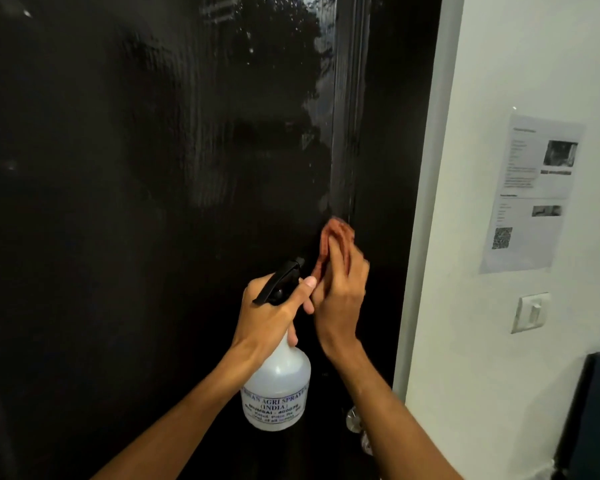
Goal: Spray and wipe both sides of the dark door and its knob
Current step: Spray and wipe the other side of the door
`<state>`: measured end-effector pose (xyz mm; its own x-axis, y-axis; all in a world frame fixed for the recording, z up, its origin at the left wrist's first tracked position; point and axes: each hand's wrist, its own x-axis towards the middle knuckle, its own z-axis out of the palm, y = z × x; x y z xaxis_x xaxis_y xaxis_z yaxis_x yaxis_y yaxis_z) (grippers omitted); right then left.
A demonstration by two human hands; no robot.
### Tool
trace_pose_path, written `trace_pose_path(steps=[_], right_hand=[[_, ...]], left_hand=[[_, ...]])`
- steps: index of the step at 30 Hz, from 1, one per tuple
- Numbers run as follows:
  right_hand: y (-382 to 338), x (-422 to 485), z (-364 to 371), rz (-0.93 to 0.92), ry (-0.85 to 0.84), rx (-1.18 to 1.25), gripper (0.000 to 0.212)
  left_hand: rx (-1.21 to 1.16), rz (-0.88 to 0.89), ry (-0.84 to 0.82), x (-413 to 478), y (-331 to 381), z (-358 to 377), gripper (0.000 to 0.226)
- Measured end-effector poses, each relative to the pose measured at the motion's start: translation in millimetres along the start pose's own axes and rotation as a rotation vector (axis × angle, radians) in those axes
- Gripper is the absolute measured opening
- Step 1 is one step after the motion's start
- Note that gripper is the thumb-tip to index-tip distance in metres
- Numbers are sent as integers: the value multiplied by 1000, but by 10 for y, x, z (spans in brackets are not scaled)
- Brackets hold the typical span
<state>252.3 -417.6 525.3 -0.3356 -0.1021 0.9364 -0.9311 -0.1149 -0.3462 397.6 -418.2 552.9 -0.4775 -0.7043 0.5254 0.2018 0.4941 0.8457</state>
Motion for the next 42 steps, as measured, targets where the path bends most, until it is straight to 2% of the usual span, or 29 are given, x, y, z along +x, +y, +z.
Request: trace_pose_path(steps=[4,8,11,17,22,24,30,36,42], right_hand=[[-205,747,47,7,49,-11,51],[-178,315,17,-88,-74,-63,63],[-121,141,-57,-146,-153,-44,63],[-340,1153,-15,-128,-50,-95,66],[-265,687,-51,-108,-55,-293,63],[-218,646,-13,-77,-56,-299,61],[-572,1884,2,-211,15,-256,58],[-342,1389,15,-340,-116,-246,62],[-613,2354,15,-138,30,-247,62]], left_hand=[[32,15,34,165,126,-36,29],[46,22,45,241,216,-88,27],[50,34,57,288,316,-158,30],[46,59,61,382,548,-201,27],[26,92,84,493,766,-360,31],[60,89,83,498,807,-403,36],[59,149,60,736,1196,-458,36],[45,147,44,902,1386,-434,37],[42,126,26,1014,1513,-385,36]])
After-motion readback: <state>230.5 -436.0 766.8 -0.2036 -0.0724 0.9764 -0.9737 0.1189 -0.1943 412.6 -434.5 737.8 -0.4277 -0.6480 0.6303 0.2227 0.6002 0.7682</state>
